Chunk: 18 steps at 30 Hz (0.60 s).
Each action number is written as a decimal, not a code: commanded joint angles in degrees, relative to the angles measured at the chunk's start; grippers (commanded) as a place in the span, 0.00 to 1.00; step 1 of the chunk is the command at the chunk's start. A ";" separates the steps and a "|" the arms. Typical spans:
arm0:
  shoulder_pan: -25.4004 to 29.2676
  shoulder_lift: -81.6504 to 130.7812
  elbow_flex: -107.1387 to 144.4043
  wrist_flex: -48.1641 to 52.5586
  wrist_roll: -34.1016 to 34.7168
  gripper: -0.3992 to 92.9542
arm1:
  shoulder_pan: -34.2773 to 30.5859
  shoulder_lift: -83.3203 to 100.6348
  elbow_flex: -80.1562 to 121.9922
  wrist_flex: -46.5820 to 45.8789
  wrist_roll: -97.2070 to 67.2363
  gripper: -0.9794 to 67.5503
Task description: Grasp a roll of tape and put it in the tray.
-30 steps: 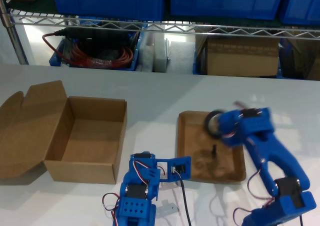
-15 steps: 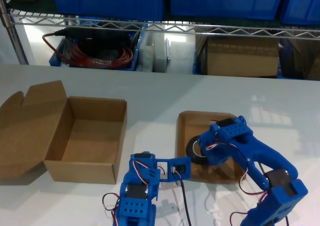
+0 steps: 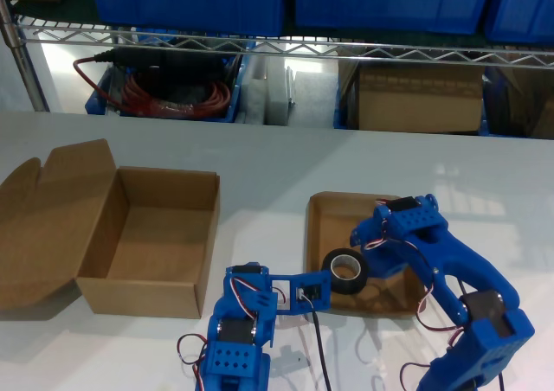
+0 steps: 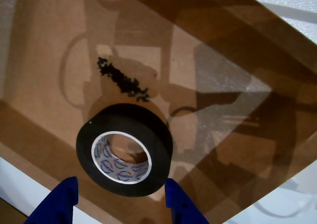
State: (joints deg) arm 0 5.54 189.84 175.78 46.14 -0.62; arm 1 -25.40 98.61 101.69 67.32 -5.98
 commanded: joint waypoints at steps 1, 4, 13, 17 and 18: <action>-0.53 0.62 1.85 -0.70 0.09 0.01 | 3.96 8.00 0.62 -0.97 -0.18 0.34; -0.53 0.62 1.85 -0.70 0.09 0.01 | 14.33 22.85 7.91 -5.10 2.20 0.24; -0.53 0.62 1.85 -0.70 0.09 0.01 | 27.60 72.07 58.01 -18.81 -6.50 0.02; -0.53 0.62 1.85 -0.70 0.09 0.01 | 28.39 83.50 65.39 -13.54 -8.17 0.02; -0.53 0.62 1.85 -0.70 0.09 0.01 | 28.56 85.34 66.01 -12.22 -8.17 0.02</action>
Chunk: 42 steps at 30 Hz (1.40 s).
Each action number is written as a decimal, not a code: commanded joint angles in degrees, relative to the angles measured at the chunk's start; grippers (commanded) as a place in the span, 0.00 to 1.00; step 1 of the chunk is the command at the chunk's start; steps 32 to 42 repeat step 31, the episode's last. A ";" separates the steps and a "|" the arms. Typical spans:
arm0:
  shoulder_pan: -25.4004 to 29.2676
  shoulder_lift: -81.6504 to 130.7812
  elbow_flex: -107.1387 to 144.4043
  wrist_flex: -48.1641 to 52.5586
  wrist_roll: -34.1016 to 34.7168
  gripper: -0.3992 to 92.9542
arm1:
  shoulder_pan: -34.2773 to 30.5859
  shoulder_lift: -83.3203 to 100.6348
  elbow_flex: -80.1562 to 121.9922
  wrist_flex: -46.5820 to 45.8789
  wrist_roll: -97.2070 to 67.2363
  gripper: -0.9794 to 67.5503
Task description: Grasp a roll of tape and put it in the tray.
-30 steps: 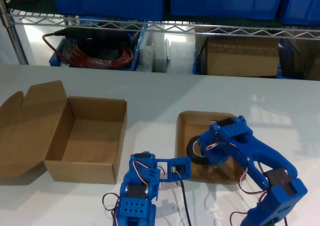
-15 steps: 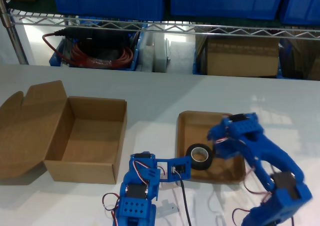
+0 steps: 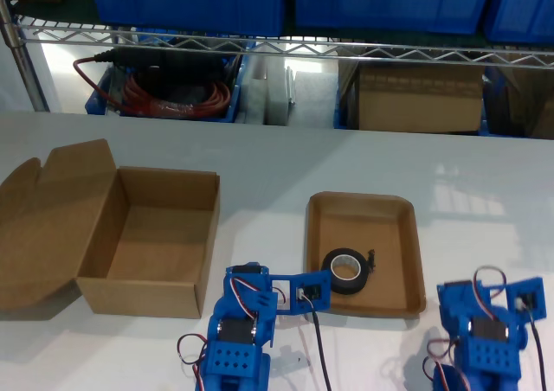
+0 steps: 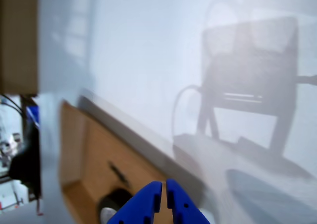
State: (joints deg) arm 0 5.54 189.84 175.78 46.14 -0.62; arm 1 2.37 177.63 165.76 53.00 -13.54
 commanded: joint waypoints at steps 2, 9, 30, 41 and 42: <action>-0.53 0.62 1.85 -0.70 0.09 0.01 | 1.32 9.32 2.81 4.75 -0.62 0.02; -0.53 0.62 1.85 -0.70 0.09 0.01 | 3.87 10.63 6.50 4.13 -0.79 0.02; -0.53 0.62 1.85 -0.70 0.09 0.01 | 4.13 10.63 6.50 4.39 -0.09 0.01; -0.53 0.62 1.85 -0.70 0.09 0.01 | 4.13 10.63 6.50 4.39 -0.09 0.01; -0.53 0.62 1.85 -0.70 0.09 0.01 | 4.13 10.63 6.50 4.39 -0.09 0.01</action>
